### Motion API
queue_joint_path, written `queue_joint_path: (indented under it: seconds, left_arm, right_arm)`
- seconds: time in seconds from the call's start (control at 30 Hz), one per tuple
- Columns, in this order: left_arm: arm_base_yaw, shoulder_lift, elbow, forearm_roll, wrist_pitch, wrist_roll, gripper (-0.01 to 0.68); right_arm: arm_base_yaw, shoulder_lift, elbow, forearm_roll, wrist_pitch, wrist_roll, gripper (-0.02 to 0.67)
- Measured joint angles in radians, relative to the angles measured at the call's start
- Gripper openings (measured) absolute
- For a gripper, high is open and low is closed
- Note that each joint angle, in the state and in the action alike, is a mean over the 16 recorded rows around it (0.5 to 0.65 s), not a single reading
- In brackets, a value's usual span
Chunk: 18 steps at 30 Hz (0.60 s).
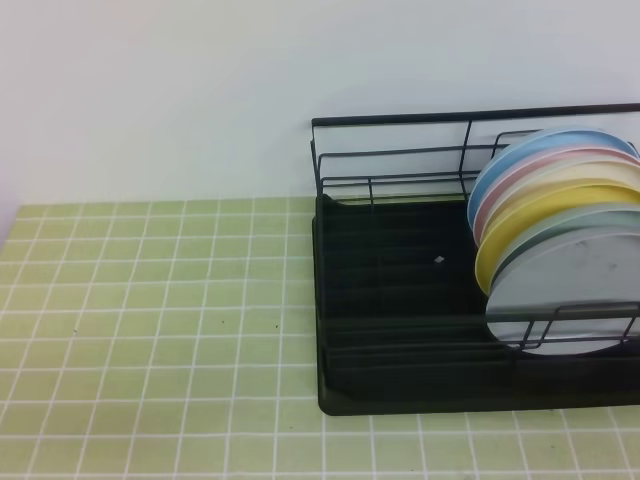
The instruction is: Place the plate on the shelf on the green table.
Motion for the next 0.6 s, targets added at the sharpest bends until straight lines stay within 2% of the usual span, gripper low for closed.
queue_joint_path:
  seconds: [0.13,0.23,0.4,0.6]
  left_arm:
    - [0.000,-0.093,0.115,0.173,-0.005,-0.204,0.000]
    - [0.000,-0.161,0.186,0.263,-0.011,-0.285,0.000]
    - [0.000,-0.241,0.253,0.305,-0.014,-0.307,0.000]
    - [0.000,-0.275,0.268,0.319,-0.011,-0.312,0.000]
  right_arm:
    - [0.000,0.000,0.000,0.000,0.002,0.000,-0.004]
    - [0.000,0.001,0.000,0.000,0.004,0.000,-0.004]
    - [0.000,0.001,0.000,0.000,0.007,0.000,-0.004]
    - [0.000,0.002,0.000,0.000,0.011,0.000,-0.003]
